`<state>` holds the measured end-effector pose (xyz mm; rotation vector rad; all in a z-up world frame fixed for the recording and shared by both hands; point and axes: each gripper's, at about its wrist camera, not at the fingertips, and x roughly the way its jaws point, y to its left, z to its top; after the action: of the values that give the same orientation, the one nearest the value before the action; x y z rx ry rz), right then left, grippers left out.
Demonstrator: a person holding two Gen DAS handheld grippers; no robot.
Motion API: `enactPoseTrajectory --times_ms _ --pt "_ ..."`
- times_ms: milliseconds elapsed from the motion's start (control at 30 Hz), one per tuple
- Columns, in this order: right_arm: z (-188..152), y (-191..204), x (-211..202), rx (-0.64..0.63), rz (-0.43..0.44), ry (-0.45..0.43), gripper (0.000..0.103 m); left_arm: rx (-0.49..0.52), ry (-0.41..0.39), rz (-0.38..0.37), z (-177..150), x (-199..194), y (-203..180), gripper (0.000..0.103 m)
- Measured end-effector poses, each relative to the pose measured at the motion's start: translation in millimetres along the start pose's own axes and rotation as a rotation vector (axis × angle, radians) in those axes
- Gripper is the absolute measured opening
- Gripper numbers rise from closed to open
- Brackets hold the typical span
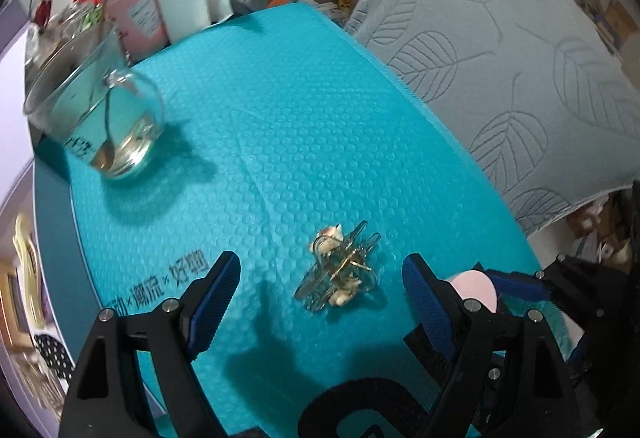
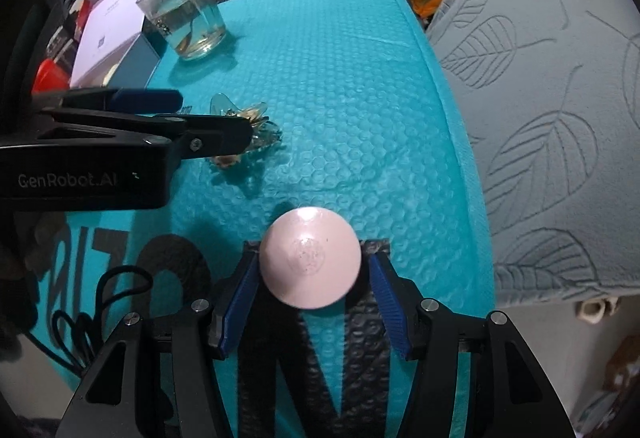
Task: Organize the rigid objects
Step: 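Grasp the pink round compact with the right tool while the left tool grasps the gold clip, then carry the gold clip and pink compact back over the white gift box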
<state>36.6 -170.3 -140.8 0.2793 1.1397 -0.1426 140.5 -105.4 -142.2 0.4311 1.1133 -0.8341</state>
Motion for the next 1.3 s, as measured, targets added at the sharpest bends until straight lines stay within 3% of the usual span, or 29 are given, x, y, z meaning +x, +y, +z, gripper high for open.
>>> enactPoseTrajectory --times_ms 233,400,567,733,867,1300 --pt "3.3 -11.2 0.5 0.056 -0.052 -0.064 0.051 0.018 -0.023 0.019 5.0 15.3 0.1 0.083" --pt "5.6 -18.4 1.1 0.067 -0.058 -0.088 0.051 -0.005 -0.019 -0.039 7.5 26.9 6.3 0.080" --pt "8.1 -20.3 5.5 0.072 -0.089 -0.110 0.052 0.036 -0.016 -0.036 7.1 33.3 1.2 0.080" --pt "10.8 -20.9 6.6 0.080 -0.084 -0.116 0.054 0.096 -0.027 0.019 6.6 35.2 -6.7 0.064" --pt "12.6 -22.3 8.0 0.092 -0.099 -0.117 0.051 0.157 -0.050 0.005 6.1 31.9 -15.9 0.035" --pt "14.3 -21.4 4.4 0.154 -0.105 -0.084 0.051 0.139 -0.049 -0.022 -5.1 17.6 -7.4 0.033"
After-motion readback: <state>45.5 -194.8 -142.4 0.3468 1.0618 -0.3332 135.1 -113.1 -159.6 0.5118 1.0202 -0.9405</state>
